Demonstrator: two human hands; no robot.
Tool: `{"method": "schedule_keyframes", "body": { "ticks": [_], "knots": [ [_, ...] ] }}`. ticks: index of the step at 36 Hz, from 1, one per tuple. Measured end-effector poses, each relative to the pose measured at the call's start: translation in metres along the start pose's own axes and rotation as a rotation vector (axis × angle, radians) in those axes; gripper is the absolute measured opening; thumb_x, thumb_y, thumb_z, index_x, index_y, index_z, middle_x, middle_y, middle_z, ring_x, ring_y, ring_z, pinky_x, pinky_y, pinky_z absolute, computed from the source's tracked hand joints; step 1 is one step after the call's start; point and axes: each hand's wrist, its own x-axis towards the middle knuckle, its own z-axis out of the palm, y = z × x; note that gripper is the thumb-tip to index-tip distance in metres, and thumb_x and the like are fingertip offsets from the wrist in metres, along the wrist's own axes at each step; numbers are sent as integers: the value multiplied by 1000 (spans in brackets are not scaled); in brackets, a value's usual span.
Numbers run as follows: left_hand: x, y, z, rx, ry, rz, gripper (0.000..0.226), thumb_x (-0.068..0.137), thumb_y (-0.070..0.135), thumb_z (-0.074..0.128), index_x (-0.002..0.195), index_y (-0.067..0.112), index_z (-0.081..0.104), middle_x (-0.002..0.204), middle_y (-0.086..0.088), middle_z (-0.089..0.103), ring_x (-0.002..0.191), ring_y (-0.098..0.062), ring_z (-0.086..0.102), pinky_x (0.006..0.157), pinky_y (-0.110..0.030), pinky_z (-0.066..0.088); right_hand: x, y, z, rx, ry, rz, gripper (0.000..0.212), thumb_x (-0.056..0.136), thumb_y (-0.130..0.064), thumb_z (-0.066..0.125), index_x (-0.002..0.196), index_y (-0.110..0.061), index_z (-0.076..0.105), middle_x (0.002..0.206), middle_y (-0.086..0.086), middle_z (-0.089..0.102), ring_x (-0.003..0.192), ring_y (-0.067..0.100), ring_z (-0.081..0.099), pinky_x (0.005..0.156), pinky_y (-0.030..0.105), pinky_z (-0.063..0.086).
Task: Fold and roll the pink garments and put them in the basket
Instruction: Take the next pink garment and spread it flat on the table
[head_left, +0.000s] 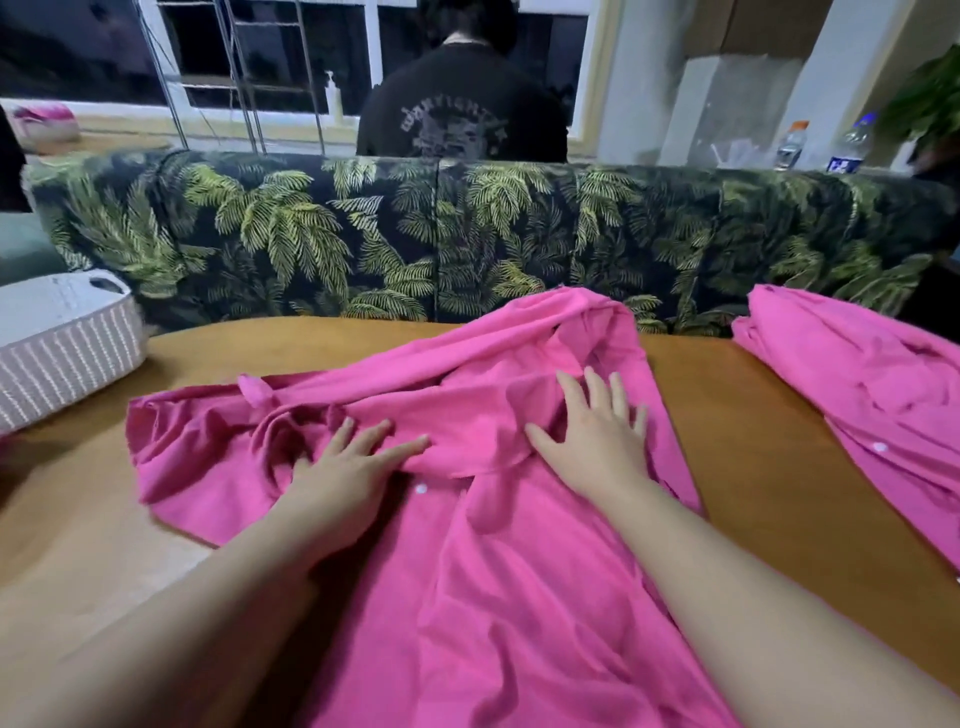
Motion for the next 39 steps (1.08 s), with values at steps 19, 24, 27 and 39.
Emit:
{"method": "schedule_keyframes", "body": {
  "ticks": [19, 24, 27, 39],
  "knots": [
    [247, -3, -20, 144, -22, -13, 49, 103, 44, 12, 151, 35, 20, 161, 9, 2, 148, -23, -5, 111, -67, 6, 11, 7, 10, -20, -252, -2, 100, 57, -85, -2, 147, -46, -17, 158, -14, -18, 145, 18, -24, 116, 55, -11],
    [275, 4, -27, 220, 300, -179, 42, 101, 29, 28, 139, 28, 47, 160, -2, 16, 148, -27, 4, 114, -58, -1, 11, 8, 9, -39, -285, -1, 101, 60, -91, 0, 148, -44, -16, 157, -13, -22, 143, 17, -26, 114, 54, -14],
    [272, 5, -22, -9, 672, -195, 37, 95, 15, 43, 129, 14, 57, 151, -14, 35, 140, -32, 26, 114, -48, 16, 12, 10, 10, -46, -288, -3, 89, 77, -86, 17, 149, -43, -14, 157, -13, -22, 143, 18, -26, 113, 54, -15],
    [180, 88, -4, -732, 734, 217, 59, 80, 55, 45, 125, 19, 57, 119, 0, 40, 117, -11, 37, 106, -22, 25, 10, 10, 15, 4, -196, -14, 95, 67, -83, 6, 151, -40, 2, 160, -11, -11, 146, 19, -18, 115, 55, -11]
  ]
}}
